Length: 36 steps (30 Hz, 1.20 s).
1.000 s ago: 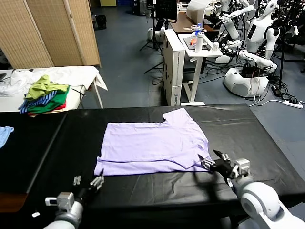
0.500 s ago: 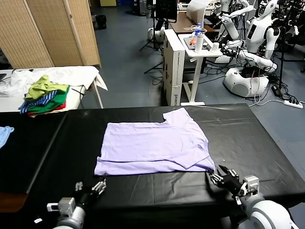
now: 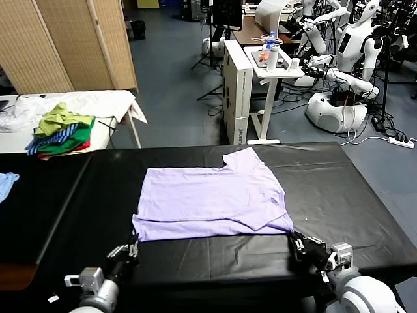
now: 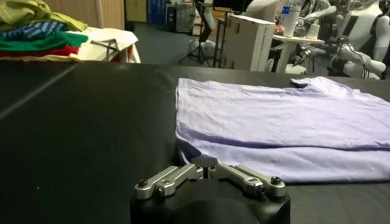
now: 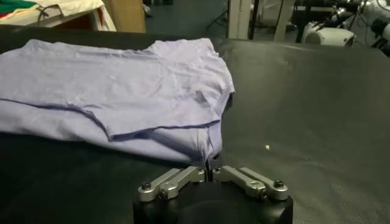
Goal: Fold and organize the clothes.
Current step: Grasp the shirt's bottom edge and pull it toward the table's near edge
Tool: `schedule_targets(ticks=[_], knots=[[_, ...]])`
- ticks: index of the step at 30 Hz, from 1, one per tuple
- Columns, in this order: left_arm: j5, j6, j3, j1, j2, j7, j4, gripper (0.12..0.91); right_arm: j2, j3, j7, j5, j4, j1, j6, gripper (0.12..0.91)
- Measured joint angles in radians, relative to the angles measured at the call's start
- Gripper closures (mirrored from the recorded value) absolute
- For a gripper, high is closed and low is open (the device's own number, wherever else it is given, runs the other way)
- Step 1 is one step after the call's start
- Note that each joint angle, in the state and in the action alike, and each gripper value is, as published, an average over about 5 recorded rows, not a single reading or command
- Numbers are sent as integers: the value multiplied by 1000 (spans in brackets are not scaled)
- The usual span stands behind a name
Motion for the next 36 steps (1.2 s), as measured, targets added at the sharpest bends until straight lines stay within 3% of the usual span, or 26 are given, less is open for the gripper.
schedule_targets(ticks=[8,20,23,25,27,29,33,36], knots=[[40,4,-27,66,34,-14,-35,886,-47,54,51,70,84,-76,-100,883],[71,18,-95,215,112,-23,-91,886,-49,88,95,77,206,-196,-181,872],[72,20,-109,250,122,-23,-106,886,-50,95,108,77,232,-218,-211,768],[72,25,-116,269,123,-25,-116,874,-51,103,117,77,251,-233,-223,658],[71,34,-118,285,119,-31,-128,829,-54,112,125,79,272,-250,-227,544],[68,49,-118,300,112,-42,-142,732,-58,125,130,88,294,-270,-227,430],[53,106,-118,324,95,-83,-180,449,-66,163,131,138,333,-289,-227,196],[38,162,-125,331,84,-106,-213,249,-75,187,128,188,343,-262,-227,130]])
